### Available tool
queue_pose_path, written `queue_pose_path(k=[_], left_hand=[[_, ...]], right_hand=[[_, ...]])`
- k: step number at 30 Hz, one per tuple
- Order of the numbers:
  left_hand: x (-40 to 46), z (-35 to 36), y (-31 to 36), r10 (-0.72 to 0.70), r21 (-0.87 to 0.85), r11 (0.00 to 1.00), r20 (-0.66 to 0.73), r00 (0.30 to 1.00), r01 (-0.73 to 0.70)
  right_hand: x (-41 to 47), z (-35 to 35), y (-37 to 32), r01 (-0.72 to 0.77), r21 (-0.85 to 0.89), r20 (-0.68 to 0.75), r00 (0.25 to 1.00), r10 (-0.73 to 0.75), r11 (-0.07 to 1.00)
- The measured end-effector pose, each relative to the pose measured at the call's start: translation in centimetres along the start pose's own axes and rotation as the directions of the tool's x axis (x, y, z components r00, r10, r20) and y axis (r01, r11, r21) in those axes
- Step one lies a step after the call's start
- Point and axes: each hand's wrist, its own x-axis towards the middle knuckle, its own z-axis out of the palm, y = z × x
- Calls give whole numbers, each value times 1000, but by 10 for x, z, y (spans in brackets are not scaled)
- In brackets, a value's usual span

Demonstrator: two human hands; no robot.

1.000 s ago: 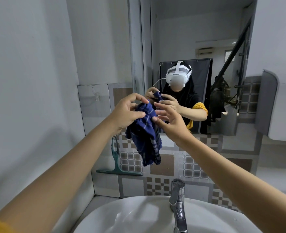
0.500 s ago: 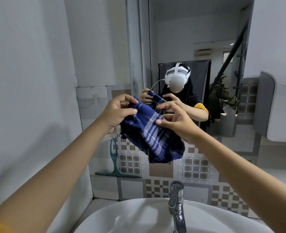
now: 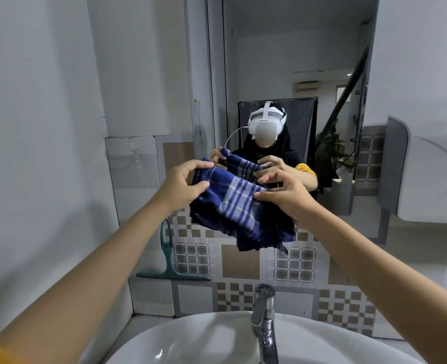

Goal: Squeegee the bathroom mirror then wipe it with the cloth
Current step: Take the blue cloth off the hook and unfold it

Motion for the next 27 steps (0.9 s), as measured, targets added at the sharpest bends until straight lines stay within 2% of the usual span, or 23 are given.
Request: queue_pose_path(k=[2, 5, 7, 10, 13, 15, 17, 20, 24, 27], left_hand=[[-3, 5, 3, 38, 172, 984, 49, 998, -46], [-5, 13, 13, 126, 376, 915, 85, 988, -149], [-5, 18, 19, 165, 417, 889, 92, 982, -189], [-8, 28, 27, 207, 428, 868, 150, 967, -252], [-11, 37, 30, 203, 303, 916, 218, 955, -264], [-15, 41, 32, 137, 108, 980, 257, 957, -169], [-17, 45, 33, 66, -86, 995, 288, 955, -43], [-16, 48, 32, 31, -162, 987, 302, 953, 20], [-9, 46, 30, 37, -310, 951, 176, 984, 20], [3, 47, 30, 17, -282, 959, 27, 999, -8]], right_hand=[[3, 6, 4, -47, -3, -154, 987, 46, 999], [7, 17, 8, -115, 86, -281, 950, 135, 990], [10, 24, 10, -146, 184, -314, 928, 199, 972], [10, 32, 9, -169, 339, -281, 921, 271, 926], [10, 33, 9, -171, 469, -194, 937, 290, 866], [10, 30, 9, -187, 543, -99, 954, 283, 818], [10, 27, 9, -180, 543, -55, 967, 249, 820], [13, 25, 8, -153, 546, -73, 971, 229, 824], [23, 18, 4, -99, 584, -142, 965, 221, 806], [26, 14, -5, -50, 558, -227, 951, 210, 829]])
